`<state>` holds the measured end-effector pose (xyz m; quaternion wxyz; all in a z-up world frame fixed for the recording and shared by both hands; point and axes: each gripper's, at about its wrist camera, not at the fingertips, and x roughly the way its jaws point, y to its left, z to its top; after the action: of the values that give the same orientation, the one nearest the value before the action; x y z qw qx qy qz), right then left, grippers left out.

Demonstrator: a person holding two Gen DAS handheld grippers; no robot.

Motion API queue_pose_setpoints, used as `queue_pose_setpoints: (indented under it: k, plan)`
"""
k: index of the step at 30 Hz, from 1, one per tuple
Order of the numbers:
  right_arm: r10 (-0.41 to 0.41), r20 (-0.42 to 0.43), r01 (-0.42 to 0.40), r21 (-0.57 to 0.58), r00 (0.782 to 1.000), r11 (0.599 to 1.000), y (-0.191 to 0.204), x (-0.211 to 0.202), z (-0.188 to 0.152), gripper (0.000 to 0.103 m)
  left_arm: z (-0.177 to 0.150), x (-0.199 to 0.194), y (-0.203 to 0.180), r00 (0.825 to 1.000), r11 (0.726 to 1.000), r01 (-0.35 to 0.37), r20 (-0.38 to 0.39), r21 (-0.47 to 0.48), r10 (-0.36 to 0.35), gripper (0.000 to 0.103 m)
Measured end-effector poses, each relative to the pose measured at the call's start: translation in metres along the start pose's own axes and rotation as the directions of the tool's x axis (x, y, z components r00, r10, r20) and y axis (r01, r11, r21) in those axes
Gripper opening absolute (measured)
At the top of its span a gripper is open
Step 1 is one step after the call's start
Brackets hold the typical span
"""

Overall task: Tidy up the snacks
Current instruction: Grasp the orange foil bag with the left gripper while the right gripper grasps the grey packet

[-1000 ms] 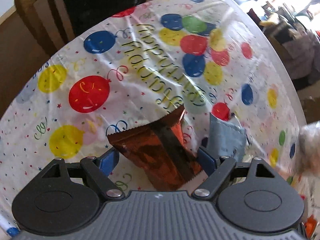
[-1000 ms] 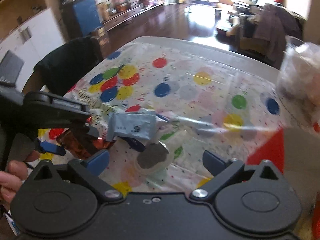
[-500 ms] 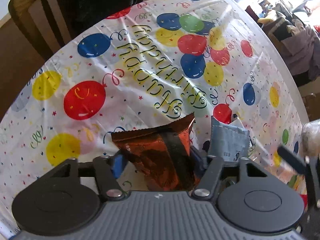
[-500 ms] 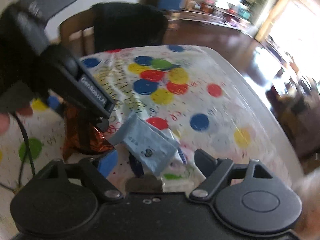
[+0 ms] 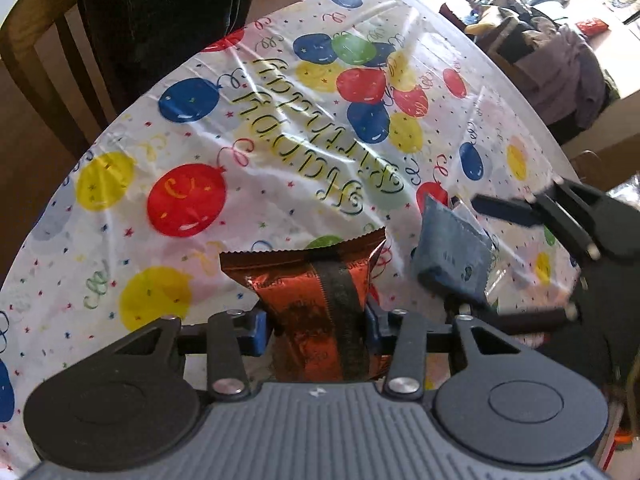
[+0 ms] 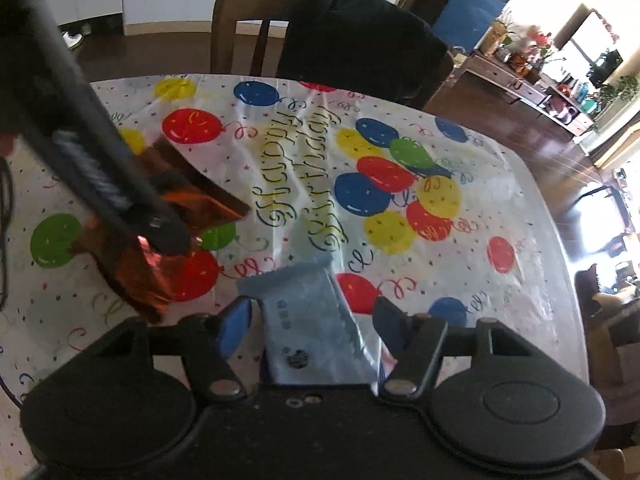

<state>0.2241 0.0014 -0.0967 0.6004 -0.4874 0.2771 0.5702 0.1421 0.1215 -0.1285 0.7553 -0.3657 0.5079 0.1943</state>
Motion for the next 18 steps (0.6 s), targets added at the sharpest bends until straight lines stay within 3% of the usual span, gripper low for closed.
queue_pose_setpoints:
  k: [7,18]
  plan:
    - [0.040,-0.015,-0.039,0.032,0.999,0.999,-0.005,0.009,0.000,0.049,-0.007,-0.005,0.007,1.000,1.000,0.004,0.009,0.019,-0.004,0.043]
    - [-0.026,0.039,0.016,0.251,0.999,0.968,0.003,-0.018,-0.014,0.036,-0.009,-0.016,-0.003,0.999,0.997,-0.002,0.048,0.082,-0.002,0.043]
